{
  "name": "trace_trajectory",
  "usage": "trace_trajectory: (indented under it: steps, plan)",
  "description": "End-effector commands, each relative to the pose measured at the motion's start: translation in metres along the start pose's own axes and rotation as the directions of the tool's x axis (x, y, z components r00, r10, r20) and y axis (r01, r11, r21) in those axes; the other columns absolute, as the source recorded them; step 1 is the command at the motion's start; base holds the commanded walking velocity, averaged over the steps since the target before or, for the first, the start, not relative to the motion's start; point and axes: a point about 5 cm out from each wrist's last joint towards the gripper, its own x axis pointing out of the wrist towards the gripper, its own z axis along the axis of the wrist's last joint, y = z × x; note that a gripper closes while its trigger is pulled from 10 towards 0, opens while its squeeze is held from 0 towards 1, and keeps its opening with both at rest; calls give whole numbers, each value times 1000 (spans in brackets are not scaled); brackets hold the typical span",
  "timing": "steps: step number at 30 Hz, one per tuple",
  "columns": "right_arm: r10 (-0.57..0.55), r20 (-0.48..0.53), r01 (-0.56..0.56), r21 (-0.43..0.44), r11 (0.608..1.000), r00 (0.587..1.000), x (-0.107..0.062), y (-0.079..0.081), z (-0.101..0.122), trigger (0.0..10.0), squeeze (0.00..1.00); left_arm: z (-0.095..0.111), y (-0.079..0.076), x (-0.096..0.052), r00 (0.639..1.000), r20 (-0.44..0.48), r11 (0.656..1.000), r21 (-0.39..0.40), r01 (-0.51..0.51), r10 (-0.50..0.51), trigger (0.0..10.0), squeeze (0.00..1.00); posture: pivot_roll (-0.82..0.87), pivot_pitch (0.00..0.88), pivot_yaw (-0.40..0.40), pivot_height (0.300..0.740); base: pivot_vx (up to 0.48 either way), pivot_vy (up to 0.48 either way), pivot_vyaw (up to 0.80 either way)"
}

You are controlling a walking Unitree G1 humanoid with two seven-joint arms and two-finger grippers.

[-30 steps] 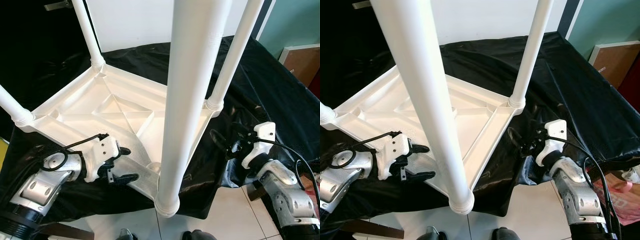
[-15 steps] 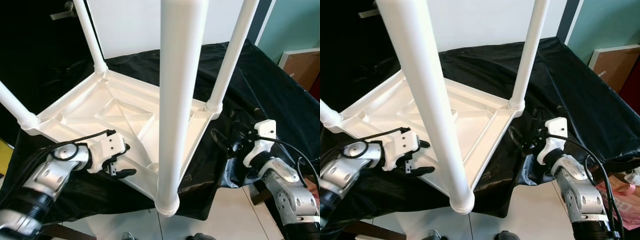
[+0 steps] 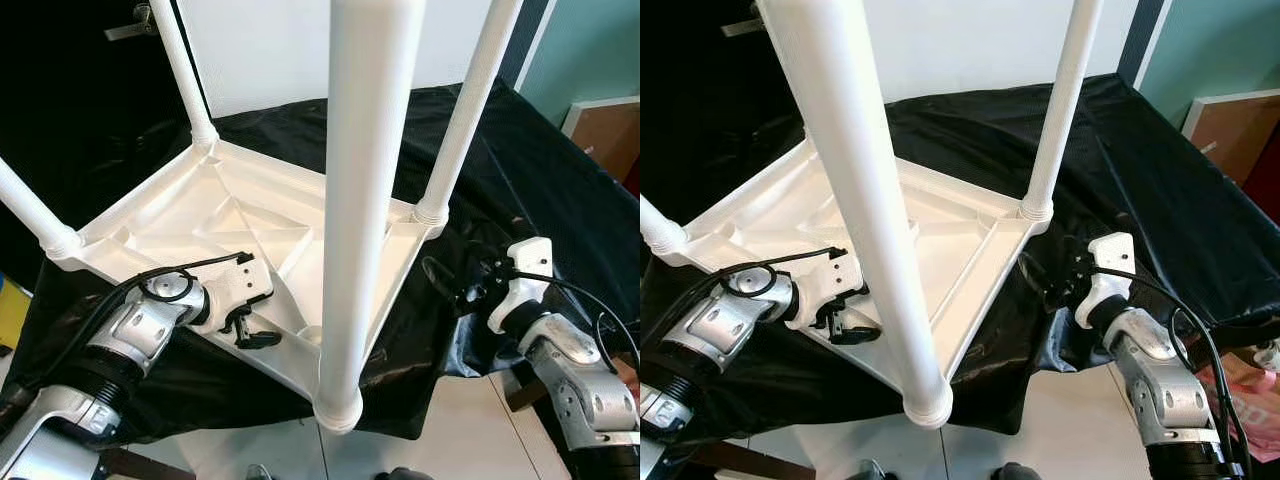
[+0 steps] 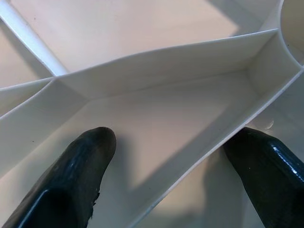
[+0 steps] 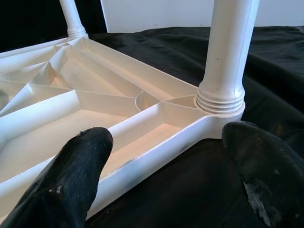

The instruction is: Building children table

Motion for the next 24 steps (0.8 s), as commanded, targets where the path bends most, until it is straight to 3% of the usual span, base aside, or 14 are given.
trace_trajectory:
  steps: [1,5,6,18,24]
  plan:
    - [1,-6,-1,-9,1000,1000,-1,2,1,10000,0,-3,3,11,999,-34,999,-35,-41,39,10000,0,-185,91,54,740,0,0,0]
    - [0,-6,0,-10,1000,1000,-1,3,1,10000,0,-2,4,12,998,-38,998,-36,-41,40,10000,0,-186,91,54,740,0,0,0]
    - [-5,-8,5,-14,1000,1000,-2,3,1,10000,0,-1,5,14,999,-33,997,-56,-45,43,0,0,-189,100,58,740,0,0,0]
    - [-45,9,45,-18,999,999,1,-1,5,10000,0,11,16,20,993,20,984,-142,-112,116,0,0,-191,103,58,740,0,0,0]
    - [-129,49,129,-9,992,990,8,-8,11,10000,0,24,32,25,964,76,944,-235,-231,254,0,0,-187,97,48,740,0,0,0]
